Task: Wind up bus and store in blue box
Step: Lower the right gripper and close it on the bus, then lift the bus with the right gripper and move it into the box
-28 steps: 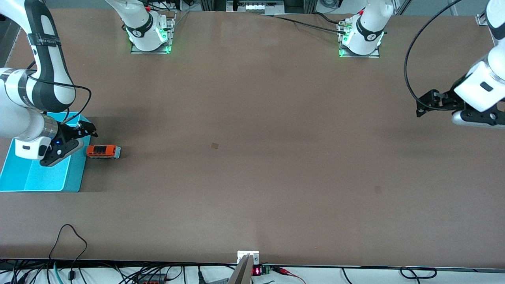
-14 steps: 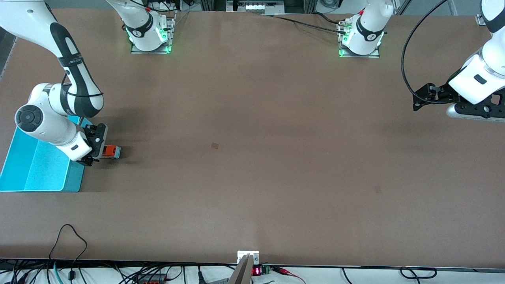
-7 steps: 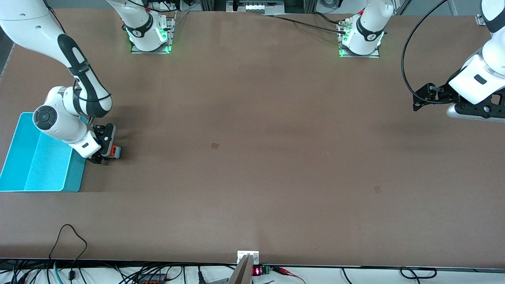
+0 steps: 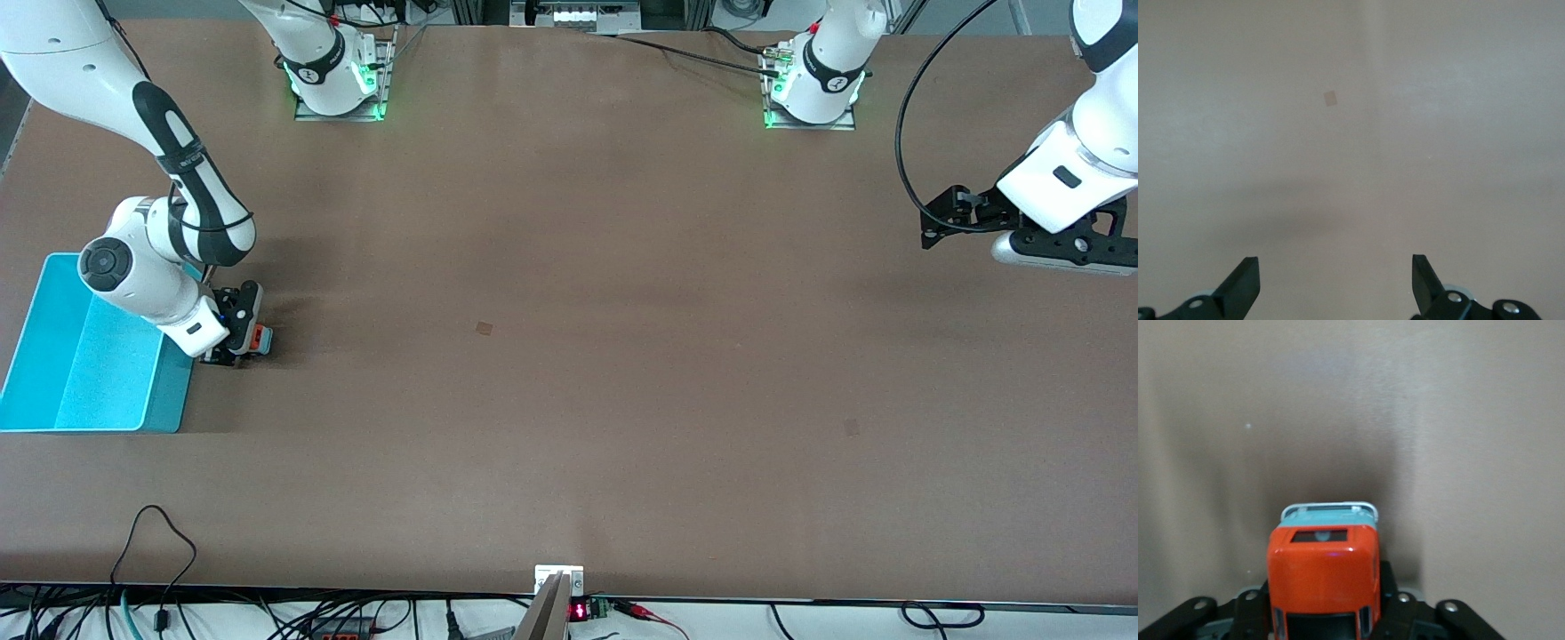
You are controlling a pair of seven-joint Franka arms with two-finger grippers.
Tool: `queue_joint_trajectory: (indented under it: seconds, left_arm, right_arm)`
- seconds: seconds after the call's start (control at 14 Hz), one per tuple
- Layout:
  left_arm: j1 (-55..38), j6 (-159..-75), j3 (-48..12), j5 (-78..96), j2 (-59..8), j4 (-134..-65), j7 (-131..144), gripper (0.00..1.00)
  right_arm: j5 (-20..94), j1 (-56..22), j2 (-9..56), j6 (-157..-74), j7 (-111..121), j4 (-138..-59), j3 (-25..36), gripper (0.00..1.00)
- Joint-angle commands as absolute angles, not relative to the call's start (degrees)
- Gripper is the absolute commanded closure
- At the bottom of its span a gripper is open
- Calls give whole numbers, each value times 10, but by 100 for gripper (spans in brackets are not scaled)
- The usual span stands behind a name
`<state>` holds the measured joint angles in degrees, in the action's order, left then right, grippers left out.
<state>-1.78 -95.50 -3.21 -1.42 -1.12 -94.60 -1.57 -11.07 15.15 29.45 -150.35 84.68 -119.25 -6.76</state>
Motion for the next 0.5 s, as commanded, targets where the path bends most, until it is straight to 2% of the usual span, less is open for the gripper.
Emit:
queue_joint_trajectory:
  seconds: [0.0,0.43]
  left_arm:
    - [-18,-958,-34,-16,-4,-951,-22,0]
    - [-18,-957,-35,-16,-3,-951,-19,0]
  right_arm:
    - [-111,158,267,-1480,769,-1193,-77,100]
    - [-107,135,207,-1337,479,-1119,-74,100]
